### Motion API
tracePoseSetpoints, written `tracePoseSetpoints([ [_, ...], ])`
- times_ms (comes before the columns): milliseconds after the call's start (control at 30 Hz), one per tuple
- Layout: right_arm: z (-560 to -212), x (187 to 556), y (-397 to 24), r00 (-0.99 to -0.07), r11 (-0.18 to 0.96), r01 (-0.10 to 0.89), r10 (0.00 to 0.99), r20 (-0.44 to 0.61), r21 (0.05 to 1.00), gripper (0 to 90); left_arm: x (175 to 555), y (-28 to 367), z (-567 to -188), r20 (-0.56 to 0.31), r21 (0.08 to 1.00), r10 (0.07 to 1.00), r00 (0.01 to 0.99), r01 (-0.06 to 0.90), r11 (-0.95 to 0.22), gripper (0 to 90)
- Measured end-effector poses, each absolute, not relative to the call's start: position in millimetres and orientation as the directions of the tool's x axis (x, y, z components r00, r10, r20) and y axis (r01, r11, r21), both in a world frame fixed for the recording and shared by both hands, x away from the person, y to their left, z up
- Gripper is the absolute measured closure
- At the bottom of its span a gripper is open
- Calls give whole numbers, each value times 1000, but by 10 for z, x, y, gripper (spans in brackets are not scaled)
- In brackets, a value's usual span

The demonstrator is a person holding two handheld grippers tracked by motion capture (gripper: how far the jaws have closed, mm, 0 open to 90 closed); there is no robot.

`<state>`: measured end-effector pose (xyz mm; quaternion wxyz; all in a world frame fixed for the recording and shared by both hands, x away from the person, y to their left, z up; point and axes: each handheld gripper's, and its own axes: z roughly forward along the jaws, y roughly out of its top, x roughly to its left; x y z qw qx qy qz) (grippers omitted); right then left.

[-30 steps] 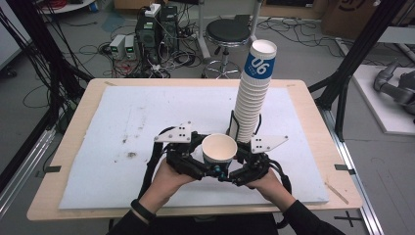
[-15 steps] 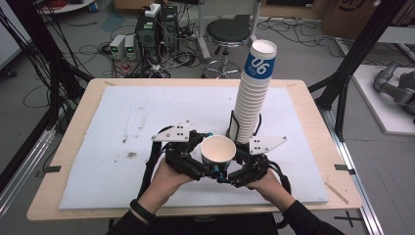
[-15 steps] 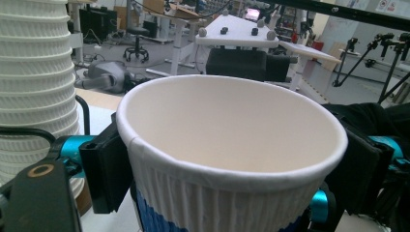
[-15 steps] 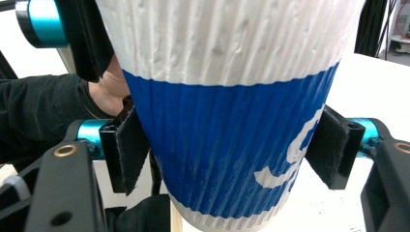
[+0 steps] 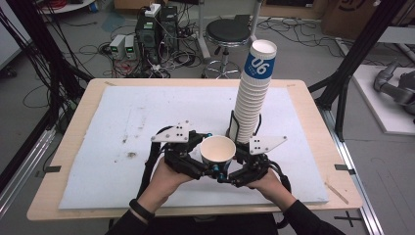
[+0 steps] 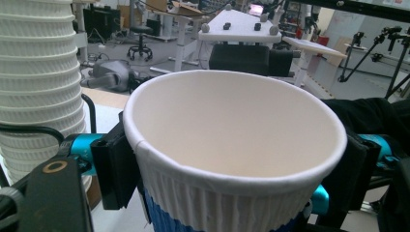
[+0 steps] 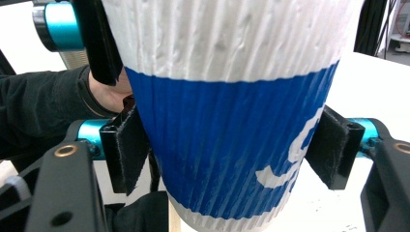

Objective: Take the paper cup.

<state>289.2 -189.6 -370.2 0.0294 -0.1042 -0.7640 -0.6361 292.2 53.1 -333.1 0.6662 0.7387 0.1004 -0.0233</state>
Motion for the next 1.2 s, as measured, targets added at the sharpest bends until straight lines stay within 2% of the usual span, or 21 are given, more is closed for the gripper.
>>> tracePoseSetpoints([
  [267,-3690,2910,-1934,-976,186,188,146,162,964,205,2941,599,-3321,-163,980,133,978,176,-90,216],
  [633,-3629,2943,-2126,-973,168,176,179,146,970,200,2971,682,-3306,-152,983,152,977,166,-83,217],
  [1200,-3565,3023,-2550,-949,154,155,298,104,976,200,3038,824,-3291,-125,985,188,974,144,-93,217],
])
